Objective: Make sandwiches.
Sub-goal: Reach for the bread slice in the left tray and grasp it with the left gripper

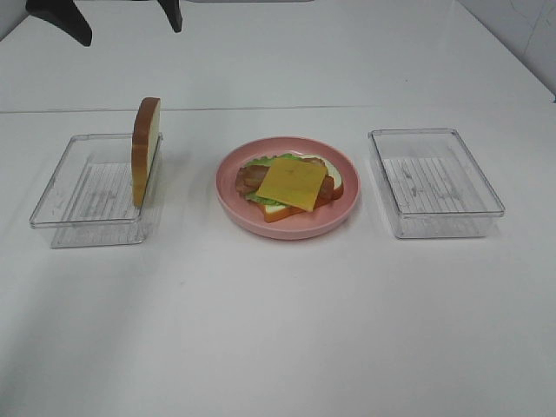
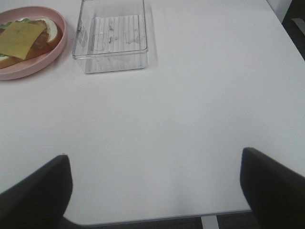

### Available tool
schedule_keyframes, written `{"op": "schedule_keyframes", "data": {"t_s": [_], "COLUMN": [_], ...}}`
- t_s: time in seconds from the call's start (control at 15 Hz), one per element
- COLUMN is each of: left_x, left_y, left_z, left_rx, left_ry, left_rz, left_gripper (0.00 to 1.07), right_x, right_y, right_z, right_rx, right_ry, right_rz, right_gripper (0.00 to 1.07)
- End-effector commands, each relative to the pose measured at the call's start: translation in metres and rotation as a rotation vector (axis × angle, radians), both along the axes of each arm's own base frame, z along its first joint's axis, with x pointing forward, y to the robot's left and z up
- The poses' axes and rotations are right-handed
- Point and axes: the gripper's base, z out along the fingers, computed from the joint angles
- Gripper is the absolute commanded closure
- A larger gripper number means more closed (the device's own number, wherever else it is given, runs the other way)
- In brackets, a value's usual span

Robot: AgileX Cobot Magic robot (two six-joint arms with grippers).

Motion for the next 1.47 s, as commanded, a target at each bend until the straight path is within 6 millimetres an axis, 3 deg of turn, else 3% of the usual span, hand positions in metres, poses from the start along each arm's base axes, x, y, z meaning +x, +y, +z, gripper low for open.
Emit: {"op": "schedule_keyframes", "data": {"t_s": [0.07, 0.33, 0.6, 1.07, 1.47], "left_x": [-0.008, 0.000, 0.015, 0.034, 0.041], "left_y": [0.006, 0.012, 0.006, 0.000, -0.001], "left_z": [-0.003, -0.022, -0.065, -0.121, -0.144], "left_rx": [0.056, 0.102, 0.121, 0.131, 0.144], "left_ry": [0.086, 0.119, 0.209, 0.255, 0.274], "left_rz": [0.010, 0.029, 0.022, 0.017, 0.033], "left_gripper": [0.11, 0.11, 0.11, 0.11, 0.14], "right_x": [-0.004, -0.004, -0.004, -0.004, -0.004], "right_y": [0.000, 0.000, 0.000, 0.000, 0.000], "right_z": [-0.001, -0.001, -0.001, -0.001, -0.001], "right_rx": [-0.002, -0.002, -0.002, -0.002, -0.002], "right_ry": [-0.039, -0.039, -0.039, -0.039, -0.039], "right_rz": [0.001, 0.001, 0.001, 0.001, 0.001], "right_gripper": [0.16, 0.16, 0.16, 0.16, 0.16]}}
